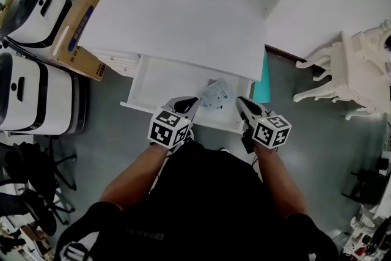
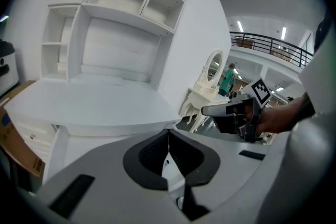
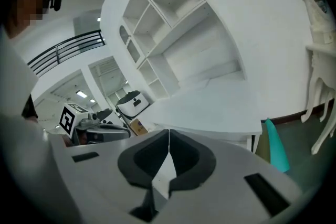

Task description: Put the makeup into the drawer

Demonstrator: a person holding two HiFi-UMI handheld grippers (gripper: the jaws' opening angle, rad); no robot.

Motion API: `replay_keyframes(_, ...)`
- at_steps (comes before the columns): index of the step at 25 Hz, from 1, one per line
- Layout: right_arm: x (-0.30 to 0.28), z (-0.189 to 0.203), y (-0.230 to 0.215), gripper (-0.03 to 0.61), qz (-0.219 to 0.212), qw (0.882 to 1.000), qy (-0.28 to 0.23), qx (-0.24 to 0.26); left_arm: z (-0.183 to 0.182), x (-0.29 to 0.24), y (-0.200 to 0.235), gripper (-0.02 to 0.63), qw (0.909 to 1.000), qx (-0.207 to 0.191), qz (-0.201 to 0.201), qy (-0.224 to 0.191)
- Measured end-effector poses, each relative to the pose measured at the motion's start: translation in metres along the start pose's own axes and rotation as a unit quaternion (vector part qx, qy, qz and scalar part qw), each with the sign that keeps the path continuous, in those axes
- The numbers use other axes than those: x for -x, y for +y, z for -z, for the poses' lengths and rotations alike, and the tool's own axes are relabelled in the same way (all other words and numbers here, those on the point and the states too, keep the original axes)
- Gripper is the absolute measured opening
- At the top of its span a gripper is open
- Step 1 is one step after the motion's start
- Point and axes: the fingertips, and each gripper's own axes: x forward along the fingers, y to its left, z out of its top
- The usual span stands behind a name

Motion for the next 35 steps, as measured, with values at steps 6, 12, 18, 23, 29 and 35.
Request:
replay_keyframes(6, 0.049, -0.007, 0.008, 0.030, -0.024, 0.999, -0.020, 0.042, -0.007, -0.007, -0.052, 0.011, 0.9999, -0.009, 0.000, -0.010)
replay_keyframes(12, 0.094, 0.001, -0.001, 0.029, -0.066, 0.997, -0.043, -0.020, -0.003, -0.006, -0.095, 0.011, 0.9996, -0.015, -0.013, -0.018)
replay_keyframes(18, 0.124, 0.031, -0.006, 0.028, -0.084, 0.996, -0.011, -0.007, 0.013, -0.002, -0.124, 0.011, 0.9989, -0.005, -0.040, -0.021)
replay_keyframes(23, 0.143, 0.044, -0.016, 0.028, -0.080, 0.997, 0.001, 0.011, 0.015, 0.009, -0.146, 0.011, 0.9972, 0.000, -0.063, -0.039)
replay_keyframes(29, 0.152, 0.045, -0.018, 0.028, -0.078, 0.997, 0.000, 0.018, 0.022, 0.020, -0.151, 0.011, 0.9959, 0.002, -0.081, -0.040)
replay_keyframes(35, 0.146, 0.040, -0.003, 0.028, -0.065, 0.997, -0.007, 0.038, 0.021, 0.024, -0.139, 0.011, 0.9972, 0.001, -0.068, -0.032)
